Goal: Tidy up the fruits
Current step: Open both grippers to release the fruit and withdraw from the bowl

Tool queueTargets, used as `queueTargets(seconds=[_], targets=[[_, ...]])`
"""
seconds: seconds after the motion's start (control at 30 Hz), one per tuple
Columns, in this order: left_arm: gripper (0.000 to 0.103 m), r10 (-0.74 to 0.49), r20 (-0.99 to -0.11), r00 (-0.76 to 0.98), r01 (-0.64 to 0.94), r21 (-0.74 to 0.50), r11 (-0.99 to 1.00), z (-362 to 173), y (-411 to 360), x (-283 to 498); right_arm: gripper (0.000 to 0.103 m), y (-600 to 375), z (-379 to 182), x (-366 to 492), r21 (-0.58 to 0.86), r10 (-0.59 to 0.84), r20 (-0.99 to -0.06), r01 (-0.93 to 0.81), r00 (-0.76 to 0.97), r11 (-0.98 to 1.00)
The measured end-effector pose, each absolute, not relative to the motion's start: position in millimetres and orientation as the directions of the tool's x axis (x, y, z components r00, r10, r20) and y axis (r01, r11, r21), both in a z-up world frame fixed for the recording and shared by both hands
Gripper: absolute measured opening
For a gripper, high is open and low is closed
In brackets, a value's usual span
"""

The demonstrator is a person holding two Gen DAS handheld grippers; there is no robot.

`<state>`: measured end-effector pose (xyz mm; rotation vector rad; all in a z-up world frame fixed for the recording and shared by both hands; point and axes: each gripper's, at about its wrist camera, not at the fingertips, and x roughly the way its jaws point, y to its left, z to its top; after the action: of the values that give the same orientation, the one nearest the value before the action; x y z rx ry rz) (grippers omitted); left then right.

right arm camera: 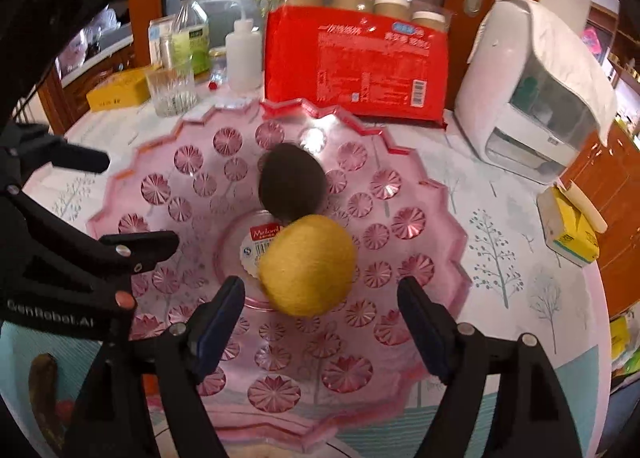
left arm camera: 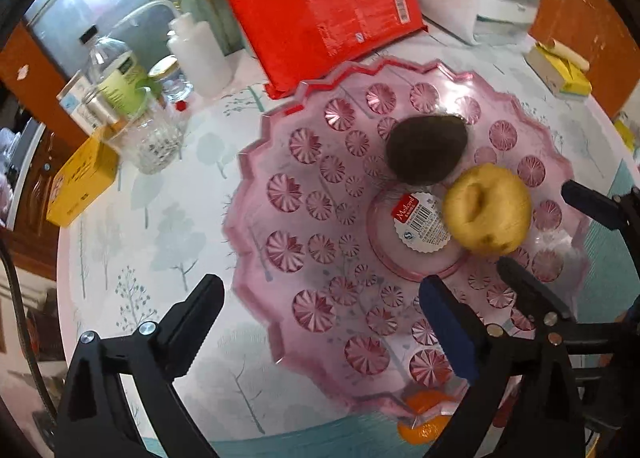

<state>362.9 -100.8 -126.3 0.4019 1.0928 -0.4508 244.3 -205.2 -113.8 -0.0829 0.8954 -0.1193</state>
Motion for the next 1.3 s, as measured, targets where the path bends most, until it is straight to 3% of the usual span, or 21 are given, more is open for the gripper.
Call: queueTargets(seconds=[0.33,0.5,0.87,1.3], targets=[[0.098,-0.257,-0.861,0.438,0.478,-0.019,0.878,-90.1,-72.8,326.7,0.08,-210.8,-86.0,221.7,-0.036,-0.115,-0.761,0.135,0.638,0.99],[0.098,-0.266,-0.81,0.523,0.464,0.008,0.886,-75.1,-63.0,301.6,0.08,-206.8,-77.9,211.6,-0.027,-0.111,-0.758,0.14,0.642,0.99],[0.097,-0.322,-0.807,0.495,0.402,-0.115,0.908,-55.4,-30.1,266.3,0.08,-196.9,-59.1,180.0,0.002,-0.09,-0.763,0.142,0.64,0.99],[0.098,-0.305,-0.77,0.56,0.411,-0.061,0.91,-20.1,-22.2,193.8,0.08,-185.6,-28.1,120.6,0.026,-0.069,-0.742,0.132,0.667,0.991]])
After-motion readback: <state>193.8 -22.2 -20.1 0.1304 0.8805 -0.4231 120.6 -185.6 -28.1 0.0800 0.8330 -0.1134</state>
